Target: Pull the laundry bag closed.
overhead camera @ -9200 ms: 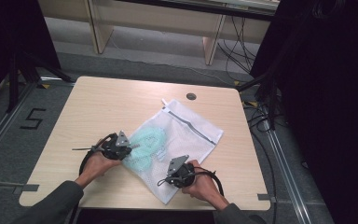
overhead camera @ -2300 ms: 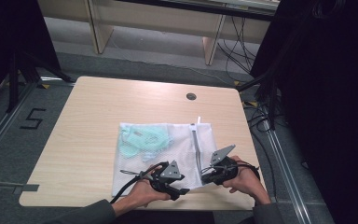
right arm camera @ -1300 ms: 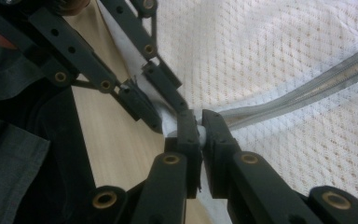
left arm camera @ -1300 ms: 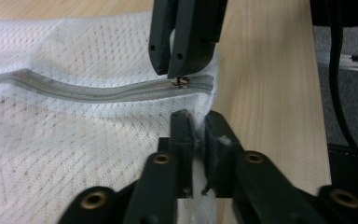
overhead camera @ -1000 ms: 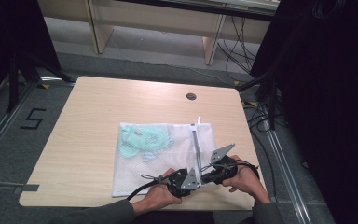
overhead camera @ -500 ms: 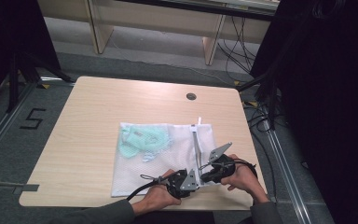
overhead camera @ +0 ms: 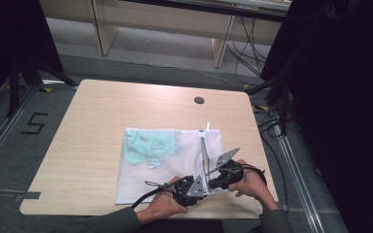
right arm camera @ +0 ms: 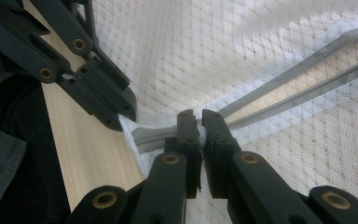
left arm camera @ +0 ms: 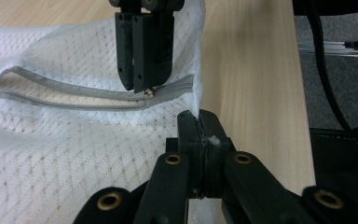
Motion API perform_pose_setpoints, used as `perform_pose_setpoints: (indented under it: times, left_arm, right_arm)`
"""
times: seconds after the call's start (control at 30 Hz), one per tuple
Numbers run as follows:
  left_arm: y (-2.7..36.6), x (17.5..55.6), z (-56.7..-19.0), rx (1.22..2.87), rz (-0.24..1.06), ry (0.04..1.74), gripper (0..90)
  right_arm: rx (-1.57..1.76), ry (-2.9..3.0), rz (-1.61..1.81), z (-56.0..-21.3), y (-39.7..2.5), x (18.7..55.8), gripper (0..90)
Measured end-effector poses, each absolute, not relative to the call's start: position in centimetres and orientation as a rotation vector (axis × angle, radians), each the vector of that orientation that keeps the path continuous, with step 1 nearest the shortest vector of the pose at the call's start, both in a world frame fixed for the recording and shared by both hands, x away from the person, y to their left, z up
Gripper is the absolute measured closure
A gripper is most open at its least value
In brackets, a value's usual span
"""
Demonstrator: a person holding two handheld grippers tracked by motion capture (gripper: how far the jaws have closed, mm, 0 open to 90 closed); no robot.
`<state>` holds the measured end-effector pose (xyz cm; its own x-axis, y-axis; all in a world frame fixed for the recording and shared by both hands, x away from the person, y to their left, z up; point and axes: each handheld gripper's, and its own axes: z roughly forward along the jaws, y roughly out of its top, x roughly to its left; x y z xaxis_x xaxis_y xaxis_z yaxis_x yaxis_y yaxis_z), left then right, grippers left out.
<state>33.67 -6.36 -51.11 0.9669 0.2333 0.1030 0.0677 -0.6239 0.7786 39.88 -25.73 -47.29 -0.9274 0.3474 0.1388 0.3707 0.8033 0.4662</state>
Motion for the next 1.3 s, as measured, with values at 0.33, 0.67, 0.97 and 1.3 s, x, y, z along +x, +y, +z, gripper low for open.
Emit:
perform_pose_setpoints:
  times: [0.33,0.67,0.97,1.3]
  left_arm:
    - [-6.1,33.4,-50.9,2.263,0.221,0.193,89.0]
    - [-6.1,33.3,-50.9,2.227,0.211,0.222,89.0]
    - [-5.9,33.4,-50.9,2.232,0.209,0.229,88.9]
    - [-5.7,33.5,-50.9,2.235,0.204,0.232,88.9]
  right_arm:
    - [-0.659,-2.947,-0.729,-47.5,-25.4,40.2,87.1]
    - [-0.653,-2.956,-0.730,-47.5,-25.1,40.9,87.1]
    - [-0.628,-2.979,-0.730,-47.5,-24.8,41.9,87.1]
    - [-0.628,-2.983,-0.732,-47.5,-24.6,42.3,87.1]
